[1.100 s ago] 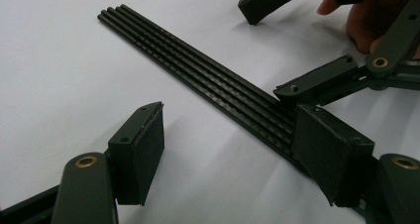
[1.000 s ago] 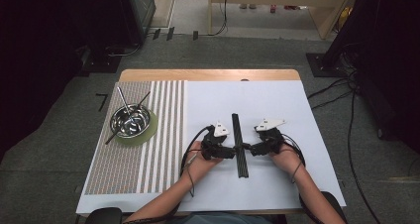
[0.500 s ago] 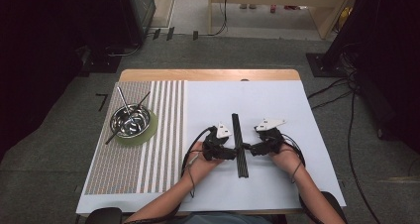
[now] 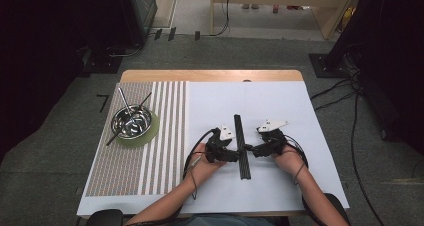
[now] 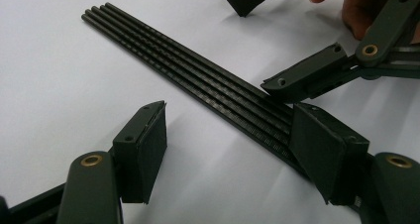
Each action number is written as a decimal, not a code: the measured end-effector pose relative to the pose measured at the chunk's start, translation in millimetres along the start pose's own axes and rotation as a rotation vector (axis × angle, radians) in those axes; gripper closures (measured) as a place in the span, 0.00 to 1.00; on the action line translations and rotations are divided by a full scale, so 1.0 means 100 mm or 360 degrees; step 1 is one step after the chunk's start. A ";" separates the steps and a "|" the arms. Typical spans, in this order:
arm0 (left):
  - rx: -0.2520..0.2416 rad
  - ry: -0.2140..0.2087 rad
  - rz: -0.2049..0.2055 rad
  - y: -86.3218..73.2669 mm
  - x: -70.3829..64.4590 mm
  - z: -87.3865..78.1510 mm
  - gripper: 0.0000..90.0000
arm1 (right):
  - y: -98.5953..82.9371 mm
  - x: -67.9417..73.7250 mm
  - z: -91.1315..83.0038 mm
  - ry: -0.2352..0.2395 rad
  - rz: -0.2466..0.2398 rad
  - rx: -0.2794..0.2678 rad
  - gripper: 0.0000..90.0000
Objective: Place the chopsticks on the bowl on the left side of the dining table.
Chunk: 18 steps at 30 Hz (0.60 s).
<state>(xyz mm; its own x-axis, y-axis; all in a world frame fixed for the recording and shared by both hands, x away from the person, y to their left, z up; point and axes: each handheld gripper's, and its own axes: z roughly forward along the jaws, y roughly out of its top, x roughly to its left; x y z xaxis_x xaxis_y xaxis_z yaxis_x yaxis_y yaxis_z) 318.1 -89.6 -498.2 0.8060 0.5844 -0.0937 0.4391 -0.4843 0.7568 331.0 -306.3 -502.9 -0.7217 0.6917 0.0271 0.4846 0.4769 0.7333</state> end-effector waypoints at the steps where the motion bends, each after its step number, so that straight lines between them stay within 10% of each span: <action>1: 0.0000 0.0000 -0.0001 0.00 0.00 0.00 0.35 | 0.00 0.00 0.00 0.0000 0.0000 0.0000 0.17; 18: 0.0006 -0.0001 0.0013 -0.01 -0.01 -0.01 0.39 | 0.00 0.00 0.00 -0.0001 0.0000 0.0000 0.17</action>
<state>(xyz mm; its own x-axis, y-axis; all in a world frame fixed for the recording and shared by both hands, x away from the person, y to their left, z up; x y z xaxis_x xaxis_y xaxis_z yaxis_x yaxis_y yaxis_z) 316.7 -88.7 -498.0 0.8097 0.5803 -0.0878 0.4339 -0.4913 0.7552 330.9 -306.2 -502.9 -0.7216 0.6918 0.0267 0.4845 0.4771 0.7332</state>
